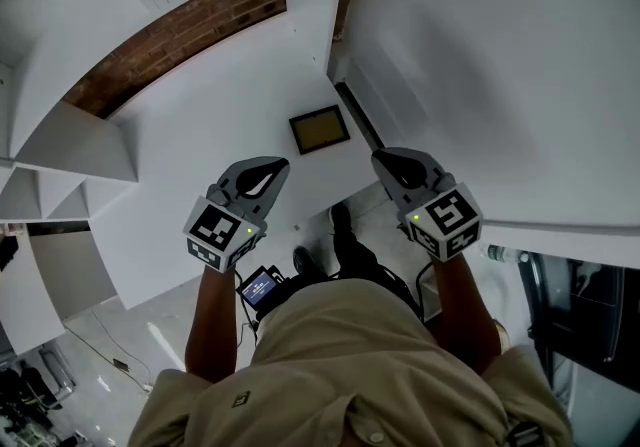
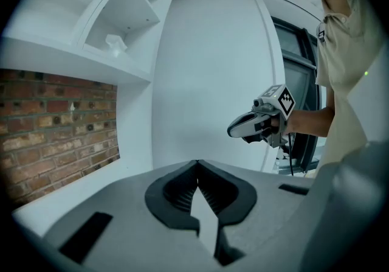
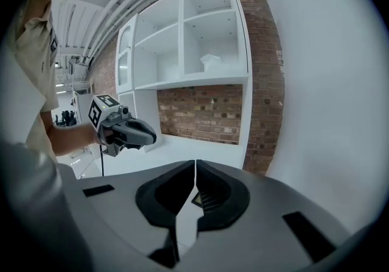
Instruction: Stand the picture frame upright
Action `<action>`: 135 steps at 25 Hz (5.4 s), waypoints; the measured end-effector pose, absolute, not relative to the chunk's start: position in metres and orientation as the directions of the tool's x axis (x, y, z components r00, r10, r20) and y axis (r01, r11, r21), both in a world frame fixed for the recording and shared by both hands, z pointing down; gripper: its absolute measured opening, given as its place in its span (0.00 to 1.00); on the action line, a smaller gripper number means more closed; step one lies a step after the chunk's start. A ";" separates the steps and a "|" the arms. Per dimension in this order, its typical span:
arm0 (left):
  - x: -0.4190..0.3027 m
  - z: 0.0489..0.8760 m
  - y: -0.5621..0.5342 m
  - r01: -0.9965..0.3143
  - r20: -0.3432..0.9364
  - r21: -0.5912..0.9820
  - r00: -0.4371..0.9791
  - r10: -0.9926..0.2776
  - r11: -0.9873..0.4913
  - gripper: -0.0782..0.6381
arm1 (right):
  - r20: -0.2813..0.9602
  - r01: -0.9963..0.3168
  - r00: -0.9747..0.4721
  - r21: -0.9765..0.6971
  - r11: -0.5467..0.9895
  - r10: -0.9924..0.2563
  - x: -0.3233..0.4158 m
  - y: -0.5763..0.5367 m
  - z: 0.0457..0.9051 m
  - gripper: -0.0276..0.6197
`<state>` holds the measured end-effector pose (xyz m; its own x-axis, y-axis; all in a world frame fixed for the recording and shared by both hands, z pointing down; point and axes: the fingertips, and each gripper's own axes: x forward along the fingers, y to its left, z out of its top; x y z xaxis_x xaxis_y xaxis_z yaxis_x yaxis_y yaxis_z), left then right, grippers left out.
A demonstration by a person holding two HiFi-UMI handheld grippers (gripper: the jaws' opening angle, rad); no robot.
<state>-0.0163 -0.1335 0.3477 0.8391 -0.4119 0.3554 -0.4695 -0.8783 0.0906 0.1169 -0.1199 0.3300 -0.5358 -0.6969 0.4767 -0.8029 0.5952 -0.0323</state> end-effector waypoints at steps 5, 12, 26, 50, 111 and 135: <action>-0.006 0.390 -0.174 -0.543 0.392 0.160 0.801 -0.452 -0.825 0.12 | 0.518 -0.765 -0.580 -0.081 0.639 -0.629 0.129 -0.173 0.376 0.05; 0.006 0.479 -0.226 -0.620 0.488 0.250 0.744 -0.457 -0.743 0.12 | 0.596 -0.736 -0.604 -0.161 0.658 -0.530 0.143 -0.239 0.461 0.17; 0.015 0.620 -0.271 -0.728 0.640 0.339 0.642 -0.422 -0.596 0.22 | 0.717 -0.732 -0.593 -0.289 0.618 -0.367 0.151 -0.291 0.610 0.24; 0.026 0.690 -0.283 -0.768 0.750 0.328 0.566 -0.343 -0.550 0.27 | 0.790 -0.735 -0.565 -0.350 0.581 -0.238 0.145 -0.303 0.690 0.20; -0.089 0.678 -0.237 -0.660 0.691 0.342 0.659 -0.297 -0.669 0.27 | 0.858 -0.725 -0.483 -0.278 0.630 -0.177 0.047 -0.224 0.687 0.27; -0.066 0.626 -0.241 -0.516 0.504 0.330 0.804 -0.315 -0.790 0.27 | 0.763 -0.298 -0.531 0.238 0.924 -0.368 0.015 -0.241 0.603 0.10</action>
<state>-0.0659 -0.2407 0.6261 0.8041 -0.3148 0.5042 -0.5162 -0.7905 0.3297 0.0153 -0.2414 0.6028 -0.5311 -0.3681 0.7632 -0.2980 0.9243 0.2385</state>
